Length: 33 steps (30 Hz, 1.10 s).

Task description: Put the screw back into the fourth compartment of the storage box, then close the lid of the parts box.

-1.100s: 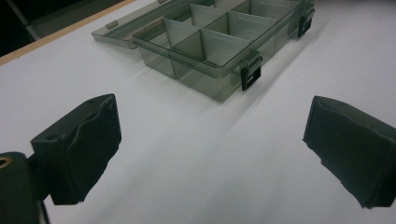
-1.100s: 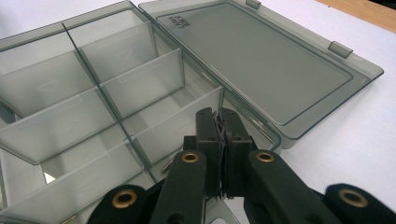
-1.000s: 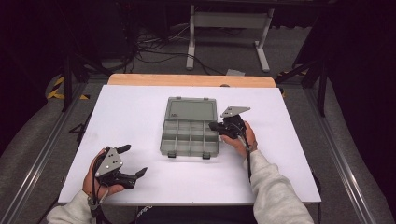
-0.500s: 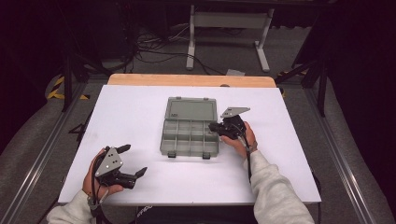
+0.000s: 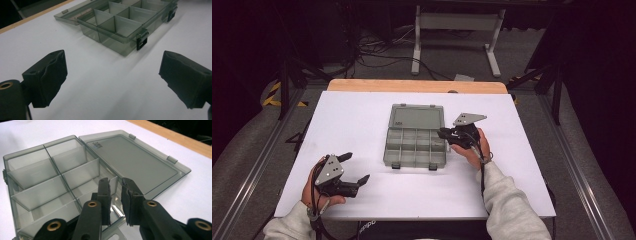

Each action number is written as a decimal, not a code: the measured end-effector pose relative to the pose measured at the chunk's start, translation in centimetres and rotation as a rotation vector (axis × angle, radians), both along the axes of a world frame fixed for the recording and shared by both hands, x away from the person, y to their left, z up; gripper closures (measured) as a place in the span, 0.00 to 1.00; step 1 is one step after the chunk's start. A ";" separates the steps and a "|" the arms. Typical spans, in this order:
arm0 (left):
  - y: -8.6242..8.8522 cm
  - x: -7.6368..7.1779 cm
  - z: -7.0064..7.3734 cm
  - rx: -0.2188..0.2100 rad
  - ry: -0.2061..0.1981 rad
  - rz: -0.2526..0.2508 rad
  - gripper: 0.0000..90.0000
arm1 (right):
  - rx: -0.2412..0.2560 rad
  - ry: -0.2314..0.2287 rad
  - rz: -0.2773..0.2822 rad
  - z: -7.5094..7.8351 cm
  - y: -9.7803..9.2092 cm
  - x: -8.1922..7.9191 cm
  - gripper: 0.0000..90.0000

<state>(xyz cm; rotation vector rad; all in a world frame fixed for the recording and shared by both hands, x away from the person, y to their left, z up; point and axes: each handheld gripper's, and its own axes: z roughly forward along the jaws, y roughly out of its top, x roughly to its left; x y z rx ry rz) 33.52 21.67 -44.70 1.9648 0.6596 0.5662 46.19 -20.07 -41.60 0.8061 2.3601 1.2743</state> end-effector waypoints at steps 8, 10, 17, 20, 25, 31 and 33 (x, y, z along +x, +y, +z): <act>0.5 1.8 0.6 -0.010 -0.004 0.044 0.14 | 0.022 -0.024 -0.017 0.9 -1.1 -0.4 0.81; 0.7 2.5 0.7 -0.004 -0.001 0.056 0.17 | 0.029 -0.028 -0.026 1.1 -1.4 -0.5 0.80; 0.7 4.8 1.2 0.045 -0.005 0.083 0.27 | 0.048 -0.038 -0.060 1.5 -2.8 -0.5 0.78; 0.6 5.4 1.3 0.058 -0.004 0.082 0.38 | 0.049 -0.032 -0.068 1.5 -3.2 -0.4 0.80; 0.3 7.1 1.5 0.125 0.004 0.072 0.58 | 0.032 -0.025 -0.082 1.4 -3.8 -0.2 0.85; -0.4 9.9 1.9 0.199 0.029 0.071 0.94 | -0.018 -0.019 -0.099 1.2 -4.3 0.4 1.00; -0.8 10.8 2.0 0.216 0.041 0.066 1.00 | -0.043 -0.015 -0.098 1.2 -4.3 0.7 1.00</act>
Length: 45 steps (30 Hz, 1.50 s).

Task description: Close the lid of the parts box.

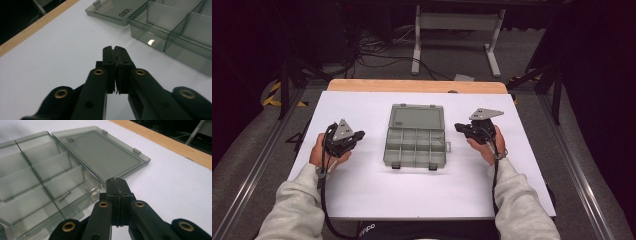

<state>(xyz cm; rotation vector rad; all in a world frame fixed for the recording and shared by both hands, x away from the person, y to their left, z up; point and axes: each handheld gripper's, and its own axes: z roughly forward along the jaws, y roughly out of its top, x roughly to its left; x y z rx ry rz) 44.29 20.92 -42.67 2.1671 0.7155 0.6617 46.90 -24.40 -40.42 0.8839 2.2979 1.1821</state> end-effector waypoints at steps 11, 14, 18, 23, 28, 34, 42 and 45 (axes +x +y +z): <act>-2.5 5.5 -0.6 0.042 0.099 -0.018 1.00 | -0.089 0.095 0.008 0.0 0.8 3.3 1.00; -2.8 6.7 -1.2 0.035 0.127 -0.010 1.00 | -0.122 0.128 0.009 -0.7 1.5 4.1 1.00; -3.1 7.9 -2.1 0.030 0.163 -0.001 1.00 | -0.159 0.174 -0.004 -1.7 2.1 5.4 1.00; -3.7 8.7 -2.2 0.020 0.174 -0.011 1.00 | -0.183 0.209 -0.004 -2.5 2.4 6.3 1.00; -4.7 9.2 -2.7 0.028 0.196 -0.024 1.00 | -0.182 0.253 0.005 -3.3 3.0 6.9 1.00; -5.8 9.6 -3.1 0.023 0.224 -0.032 1.00 | -0.168 0.268 0.016 -3.6 3.3 7.2 1.00; -6.1 9.7 -3.1 -0.002 0.247 -0.046 1.00 | -0.082 0.320 0.025 -3.9 2.7 7.3 1.00; -6.0 9.8 -3.1 -0.013 0.254 -0.048 1.00 | -0.060 0.328 0.026 -4.1 2.5 7.4 1.00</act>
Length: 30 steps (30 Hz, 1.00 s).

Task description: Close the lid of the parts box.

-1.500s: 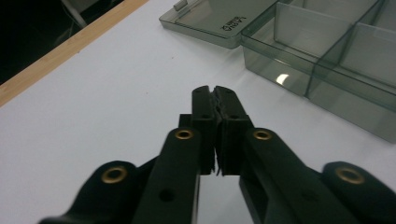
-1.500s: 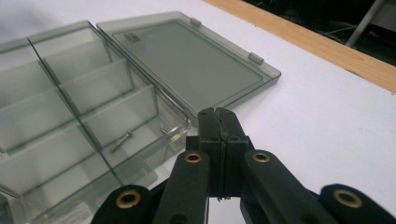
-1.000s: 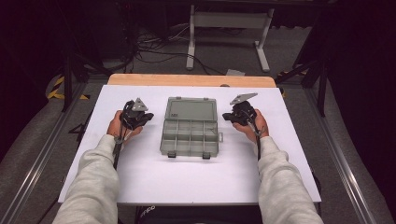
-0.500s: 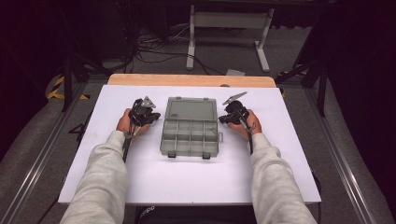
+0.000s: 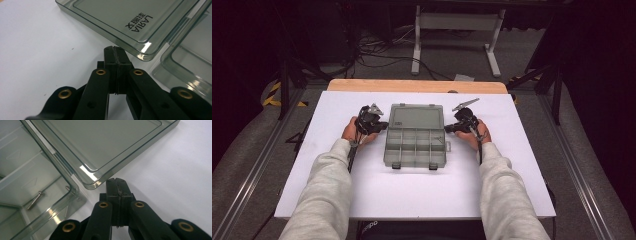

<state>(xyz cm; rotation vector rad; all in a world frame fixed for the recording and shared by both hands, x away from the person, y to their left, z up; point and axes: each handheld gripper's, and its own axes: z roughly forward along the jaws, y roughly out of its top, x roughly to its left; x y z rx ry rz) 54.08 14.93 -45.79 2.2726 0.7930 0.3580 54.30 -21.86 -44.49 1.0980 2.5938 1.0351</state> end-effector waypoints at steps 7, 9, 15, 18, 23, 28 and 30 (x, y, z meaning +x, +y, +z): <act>0.1 0.2 -0.1 -0.028 0.014 0.007 1.00 | 0.035 0.009 -0.016 -0.2 -0.1 0.2 1.00; 0.2 0.3 -0.1 -0.039 0.026 0.007 1.00 | 0.048 0.012 -0.017 -0.3 -0.2 0.4 1.00; 0.2 0.6 -0.3 -0.066 0.024 0.013 1.00 | 0.062 -0.020 -0.020 -0.5 0.2 0.5 1.00; 0.3 0.6 -0.4 -0.087 0.022 0.022 1.00 | 0.055 -0.035 -0.019 -0.5 0.3 0.6 0.99; 0.5 0.8 -0.5 -0.096 0.012 0.029 1.00 | 0.073 -0.047 -0.023 -0.7 0.3 1.1 0.99; 0.5 0.9 -0.5 -0.105 0.006 0.031 1.00 | 0.080 -0.058 -0.017 -0.7 0.3 1.3 1.00; 0.4 0.9 -0.5 -0.101 0.004 0.028 1.00 | 0.085 -0.065 -0.013 -0.6 0.3 1.3 1.00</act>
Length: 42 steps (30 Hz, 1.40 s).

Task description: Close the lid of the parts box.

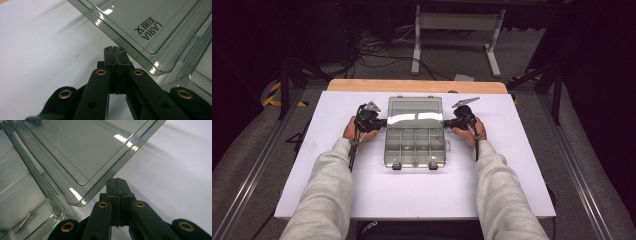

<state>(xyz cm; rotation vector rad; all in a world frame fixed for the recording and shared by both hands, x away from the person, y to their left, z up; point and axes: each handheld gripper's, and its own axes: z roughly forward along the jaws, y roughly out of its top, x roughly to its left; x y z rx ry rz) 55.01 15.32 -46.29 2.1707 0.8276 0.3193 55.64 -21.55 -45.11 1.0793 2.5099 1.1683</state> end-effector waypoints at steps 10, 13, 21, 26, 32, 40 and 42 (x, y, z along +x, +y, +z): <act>0.1 0.3 0.6 -0.043 -0.026 0.018 1.00 | 0.044 -0.037 -0.004 0.6 -0.2 0.0 1.00; -0.2 0.4 0.8 -0.043 -0.029 0.032 1.00 | 0.053 -0.045 0.002 0.6 -0.2 0.1 0.99; -1.0 0.9 1.7 -0.079 -0.050 0.025 1.00 | 0.057 -0.070 -0.012 1.1 -0.3 0.1 0.99; -0.8 0.9 1.8 -0.093 -0.049 0.025 1.00 | 0.024 -0.111 -0.038 1.9 -0.3 -0.1 0.99; -0.6 0.9 1.9 -0.084 -0.052 0.030 1.00 | -0.023 -0.131 -0.054 2.4 0.5 -0.2 1.00; -0.9 1.2 2.4 -0.059 -0.070 0.047 0.99 | -0.016 -0.136 -0.060 2.4 0.7 -0.1 1.00; -0.9 1.4 2.6 -0.064 -0.082 0.038 0.99 | 0.003 -0.144 -0.065 2.5 0.6 -0.1 1.00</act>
